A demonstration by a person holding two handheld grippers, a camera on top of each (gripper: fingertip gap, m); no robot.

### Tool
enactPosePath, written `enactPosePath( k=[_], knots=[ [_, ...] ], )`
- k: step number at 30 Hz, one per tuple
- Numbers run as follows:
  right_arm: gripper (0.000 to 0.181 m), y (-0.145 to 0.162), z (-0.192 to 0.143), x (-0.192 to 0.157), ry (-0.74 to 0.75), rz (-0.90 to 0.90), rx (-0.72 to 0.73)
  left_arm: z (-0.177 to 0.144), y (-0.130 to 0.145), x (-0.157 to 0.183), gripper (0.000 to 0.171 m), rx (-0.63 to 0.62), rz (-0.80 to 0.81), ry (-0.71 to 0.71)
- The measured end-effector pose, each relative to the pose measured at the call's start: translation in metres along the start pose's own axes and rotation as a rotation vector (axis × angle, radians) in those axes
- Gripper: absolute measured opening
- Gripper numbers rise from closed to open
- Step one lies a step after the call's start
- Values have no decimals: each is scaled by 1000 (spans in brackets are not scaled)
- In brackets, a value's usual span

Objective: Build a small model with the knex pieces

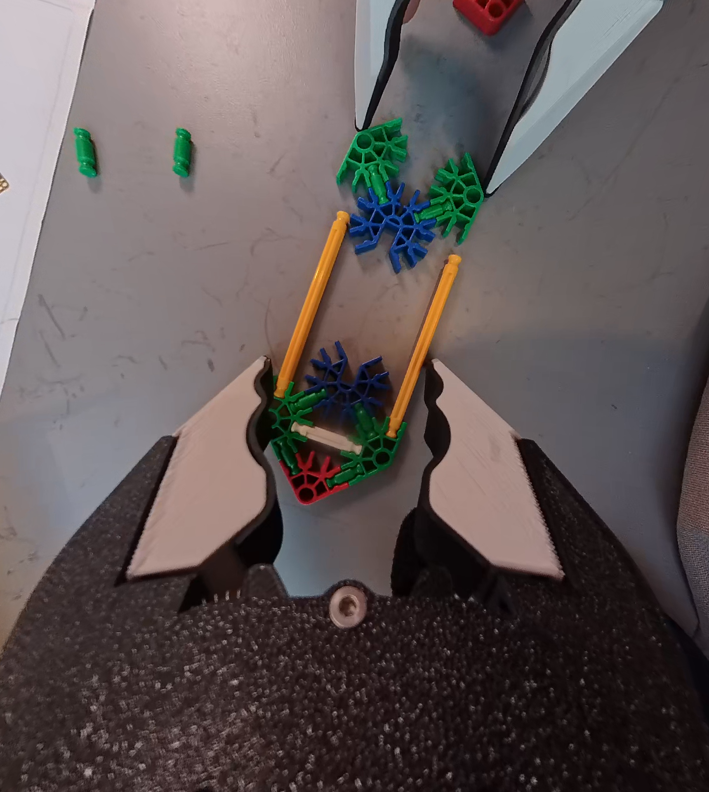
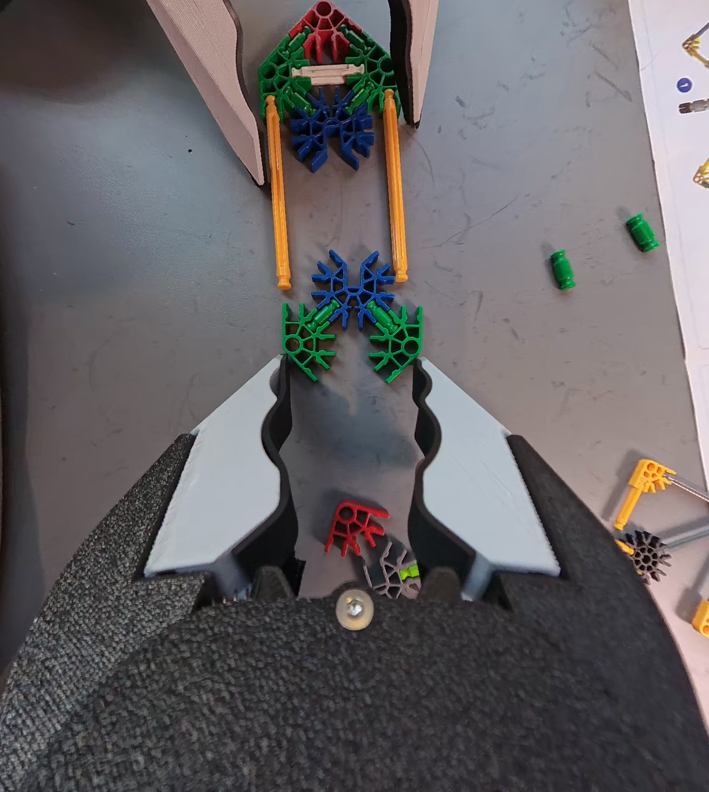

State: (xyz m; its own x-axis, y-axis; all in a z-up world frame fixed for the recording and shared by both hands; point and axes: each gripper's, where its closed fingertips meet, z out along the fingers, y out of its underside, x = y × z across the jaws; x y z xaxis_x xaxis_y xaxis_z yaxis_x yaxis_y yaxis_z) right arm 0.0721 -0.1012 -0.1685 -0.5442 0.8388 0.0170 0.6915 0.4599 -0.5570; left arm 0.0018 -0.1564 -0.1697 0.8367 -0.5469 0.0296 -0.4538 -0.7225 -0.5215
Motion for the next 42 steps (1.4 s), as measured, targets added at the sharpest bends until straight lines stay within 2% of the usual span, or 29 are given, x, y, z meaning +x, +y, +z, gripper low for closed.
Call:
enactPosePath(
  k=[35,42],
  knots=[
    [55,-12,8,-6,-18,-26,21,3,-4,5,71,7,13,-3],
    [63,-14,3,-6,-29,-8,37,0,-3,4,76,15,16,-1]
  ],
)
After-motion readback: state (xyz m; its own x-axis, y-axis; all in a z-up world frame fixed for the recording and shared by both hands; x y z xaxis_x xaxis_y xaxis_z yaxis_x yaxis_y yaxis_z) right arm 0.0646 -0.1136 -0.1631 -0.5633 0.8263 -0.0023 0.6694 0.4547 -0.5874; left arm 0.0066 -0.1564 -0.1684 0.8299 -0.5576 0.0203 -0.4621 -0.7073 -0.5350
